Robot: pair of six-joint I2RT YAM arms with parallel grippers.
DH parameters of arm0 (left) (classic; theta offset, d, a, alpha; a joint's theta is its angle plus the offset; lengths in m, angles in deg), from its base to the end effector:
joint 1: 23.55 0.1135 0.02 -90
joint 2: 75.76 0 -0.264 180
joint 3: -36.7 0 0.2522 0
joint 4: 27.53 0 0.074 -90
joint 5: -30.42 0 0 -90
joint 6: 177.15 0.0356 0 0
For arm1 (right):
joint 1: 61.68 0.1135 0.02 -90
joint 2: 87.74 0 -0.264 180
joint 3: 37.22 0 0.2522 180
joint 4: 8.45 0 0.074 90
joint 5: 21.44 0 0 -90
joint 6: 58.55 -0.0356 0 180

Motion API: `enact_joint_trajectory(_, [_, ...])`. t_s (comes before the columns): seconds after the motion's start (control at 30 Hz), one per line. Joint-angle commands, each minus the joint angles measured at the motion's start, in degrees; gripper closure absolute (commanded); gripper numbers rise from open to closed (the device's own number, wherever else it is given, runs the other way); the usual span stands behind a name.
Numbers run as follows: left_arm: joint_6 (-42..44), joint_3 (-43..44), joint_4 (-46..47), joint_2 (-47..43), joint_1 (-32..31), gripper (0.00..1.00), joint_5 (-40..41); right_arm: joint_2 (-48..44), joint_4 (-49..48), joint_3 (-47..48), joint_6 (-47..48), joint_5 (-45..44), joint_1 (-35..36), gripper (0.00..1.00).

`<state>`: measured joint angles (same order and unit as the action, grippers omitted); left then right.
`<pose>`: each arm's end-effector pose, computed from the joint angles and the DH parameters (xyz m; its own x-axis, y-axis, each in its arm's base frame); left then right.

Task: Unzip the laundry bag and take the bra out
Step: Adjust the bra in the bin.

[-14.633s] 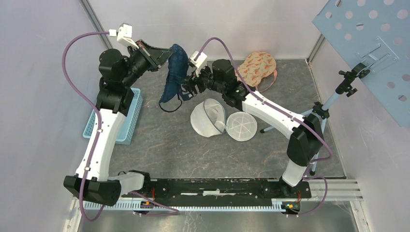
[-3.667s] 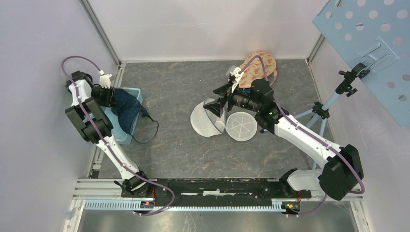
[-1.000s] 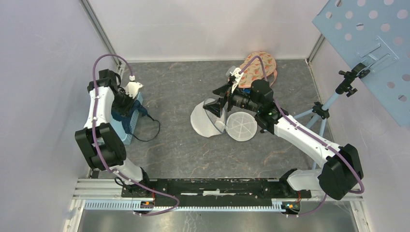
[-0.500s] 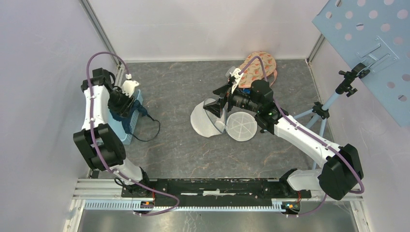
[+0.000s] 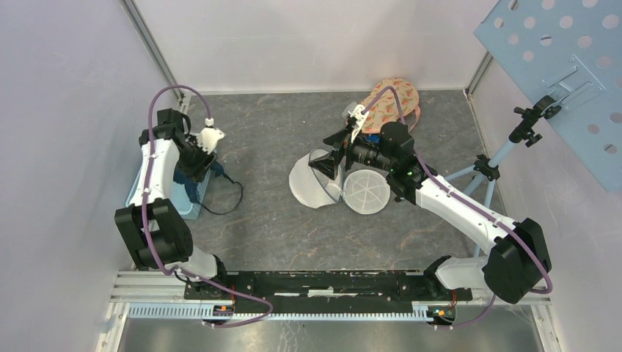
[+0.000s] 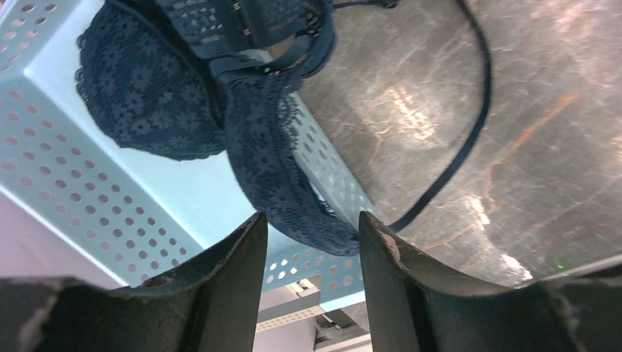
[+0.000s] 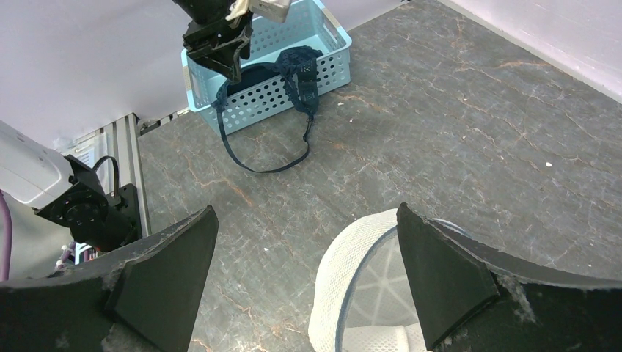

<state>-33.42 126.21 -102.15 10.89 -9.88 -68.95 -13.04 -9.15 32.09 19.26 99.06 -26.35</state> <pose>0.2838 0.0630 0.2860 -0.6940 0.6499 -0.3098 0.6354 0.7553 0.1609 0.2390 0.1915 0.3359 -0.2576 0.0404 -0.9654 -0.8763 0.4112 0.2510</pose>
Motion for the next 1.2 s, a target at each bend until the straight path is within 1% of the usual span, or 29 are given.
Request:
enact_joint_trajectory(0.0, [0.1, -2.5, 8.7, -1.0, -0.2, 0.45, 6.4, -1.3, -1.5, 0.0, 0.0, 0.3, -0.2, 0.02])
enact_joint_trajectory(0.07, [1.0, -3.4, 9.7, -0.6, -0.2, 0.48, 7.4, -1.3, -1.4, 0.0, 0.0, 0.3, -0.2, 0.02])
enact_joint_trajectory(0.1, [1.2, -4.0, 10.3, -0.4, -0.2, 0.51, 7.8, -1.2, -1.4, 0.0, 0.1, 0.4, -0.2, 0.02])
enact_joint_trajectory(0.17, [1.7, -4.5, 10.8, -0.1, 0.1, 0.64, 7.9, -1.3, -1.4, 0.0, 0.1, 0.3, -0.2, 0.02])
enact_joint_trajectory(0.2, [1.8, -4.5, 10.8, -0.3, 0.1, 0.73, 7.7, -1.3, -1.3, 0.0, 0.2, 0.3, -0.2, 0.02])
enact_joint_trajectory(0.3, [3.1, -4.4, 10.6, -0.9, 0.3, 0.96, 6.7, -1.5, -1.1, -0.1, 0.6, 0.3, -0.3, 0.02])
enact_joint_trajectory(0.33, [4.1, -4.4, 10.6, -1.3, 0.4, 0.97, 6.4, -1.5, -0.9, -0.1, 0.6, 0.3, -0.3, 0.02])
enact_joint_trajectory(0.5, [13.6, -6.7, 10.9, -3.3, 2.2, 0.98, 5.4, -1.9, -0.7, -0.4, 0.7, 0.3, -0.3, 0.02])
enact_joint_trajectory(0.6, [18.9, -8.0, 11.2, -2.7, 4.6, 0.98, 5.7, -2.0, -0.5, -0.4, 1.0, 0.3, -0.4, 0.02])
enact_joint_trajectory(0.8, [28.1, -9.3, 10.1, -2.1, 9.9, 0.98, 1.7, -2.4, -0.2, -0.5, 1.2, 0.3, -0.6, 0.02])
enact_joint_trajectory(0.9, [33.4, -11.9, 12.4, -2.7, 11.5, 0.98, 1.0, -2.4, -0.2, -0.6, 1.3, 0.4, -0.6, 0.02])
enact_joint_trajectory(1.0, [37.9, -14.5, 17.2, -2.2, 13.2, 0.98, 2.0, -2.4, -0.2, -0.6, 1.2, 0.4, -0.5, 0.02])
enact_joint_trajectory(1.17, [44.7, -16.1, 21.0, 0.2, 16.3, 0.98, 1.6, -2.6, 0.0, -0.6, 1.4, 0.4, -0.6, 0.02])
